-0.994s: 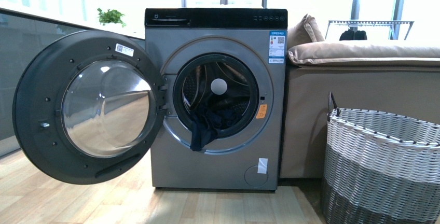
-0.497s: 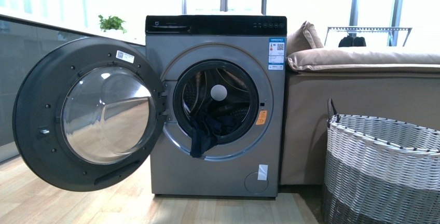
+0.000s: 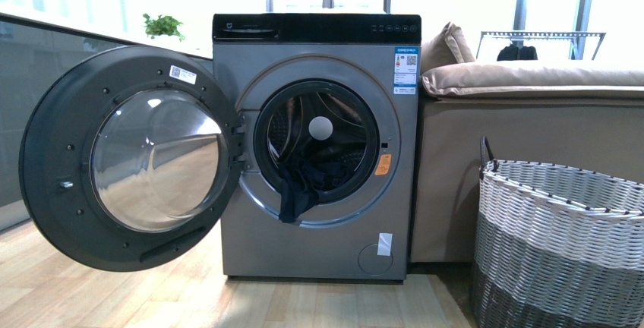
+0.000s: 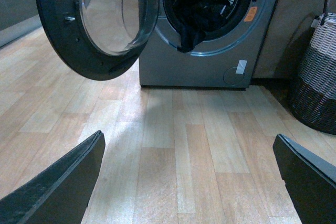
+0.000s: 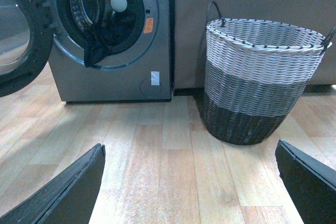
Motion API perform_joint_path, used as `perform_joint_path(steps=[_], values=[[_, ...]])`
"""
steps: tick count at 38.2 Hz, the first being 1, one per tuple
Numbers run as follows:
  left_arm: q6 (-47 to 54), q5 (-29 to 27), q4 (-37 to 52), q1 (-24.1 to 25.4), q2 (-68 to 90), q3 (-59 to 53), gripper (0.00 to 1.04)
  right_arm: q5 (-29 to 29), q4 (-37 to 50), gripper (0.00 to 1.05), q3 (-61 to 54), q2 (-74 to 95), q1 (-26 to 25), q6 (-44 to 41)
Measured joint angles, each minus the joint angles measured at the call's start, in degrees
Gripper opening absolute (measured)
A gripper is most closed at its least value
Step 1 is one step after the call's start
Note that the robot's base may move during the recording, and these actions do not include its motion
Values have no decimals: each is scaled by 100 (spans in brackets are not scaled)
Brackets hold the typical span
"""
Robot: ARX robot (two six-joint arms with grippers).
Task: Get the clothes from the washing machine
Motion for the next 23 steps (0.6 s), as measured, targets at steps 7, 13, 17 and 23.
perform_joint_path(steps=[7,13,17,23], values=[[0,0,0,0,0,0,98,0,0,97,0,0,0,0],[0,0,0,0,0,0,98,0,0,97,0,0,0,0],[0,2,0,0,0,0,98,0,0,97,0,0,0,0],[0,0,0,0,-2,0,98,17,0,97,0,0,0,0]])
